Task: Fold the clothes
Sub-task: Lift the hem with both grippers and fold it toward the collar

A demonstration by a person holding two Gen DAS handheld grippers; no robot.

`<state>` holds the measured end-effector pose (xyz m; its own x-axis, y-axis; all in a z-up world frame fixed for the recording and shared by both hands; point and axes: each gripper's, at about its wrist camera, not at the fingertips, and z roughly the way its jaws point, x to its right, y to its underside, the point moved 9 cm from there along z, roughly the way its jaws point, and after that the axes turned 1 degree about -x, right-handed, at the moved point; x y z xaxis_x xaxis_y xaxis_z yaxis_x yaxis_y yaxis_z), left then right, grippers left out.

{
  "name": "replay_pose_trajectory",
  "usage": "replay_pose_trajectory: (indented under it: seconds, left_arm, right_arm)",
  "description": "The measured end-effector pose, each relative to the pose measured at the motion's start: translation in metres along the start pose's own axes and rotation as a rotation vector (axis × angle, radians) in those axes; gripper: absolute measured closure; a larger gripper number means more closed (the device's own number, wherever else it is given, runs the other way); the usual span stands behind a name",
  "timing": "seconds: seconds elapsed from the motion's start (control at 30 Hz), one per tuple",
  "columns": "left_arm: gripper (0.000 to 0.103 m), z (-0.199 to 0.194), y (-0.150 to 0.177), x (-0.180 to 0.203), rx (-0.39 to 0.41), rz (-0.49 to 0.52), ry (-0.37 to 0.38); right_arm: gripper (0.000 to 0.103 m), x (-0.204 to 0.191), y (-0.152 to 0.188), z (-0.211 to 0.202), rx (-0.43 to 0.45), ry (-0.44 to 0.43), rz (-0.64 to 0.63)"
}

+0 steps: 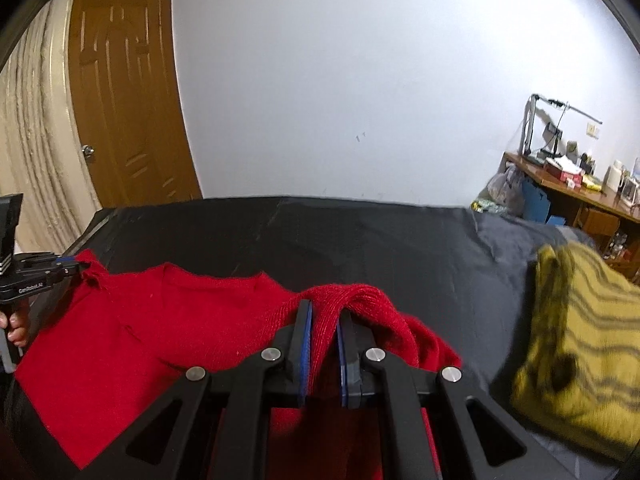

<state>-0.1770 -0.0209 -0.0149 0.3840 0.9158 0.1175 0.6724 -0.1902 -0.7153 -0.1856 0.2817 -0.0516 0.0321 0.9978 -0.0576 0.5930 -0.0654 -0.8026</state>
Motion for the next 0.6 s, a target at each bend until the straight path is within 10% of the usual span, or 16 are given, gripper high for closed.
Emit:
replay_pose_trajectory:
  seconds: [0.4,0.47,0.53,0.6]
  left_arm:
    - [0.093,0.053,0.024,-0.060,-0.132,-0.189,-0.139]
    - [0.093,0.054,0.026,-0.063,-0.136,-0.185,-0.145]
    - [0.093,0.053,0.027,-0.063,-0.132,-0.178,-0.156]
    - [0.090,0.049,0.024,-0.063,-0.125,-0.174,-0.167]
  right_arm:
    - [0.086,0.013,0.025,0.078,-0.235,-0.055,0.108]
    - [0.064,0.014,0.022,0.071,-0.206,-0.085,0.126]
    - [0.016,0.014,0.015,0.059,-0.160,-0.105,0.134]
    - [0.016,0.014,0.007,0.045,-0.107,-0.106,0.129]
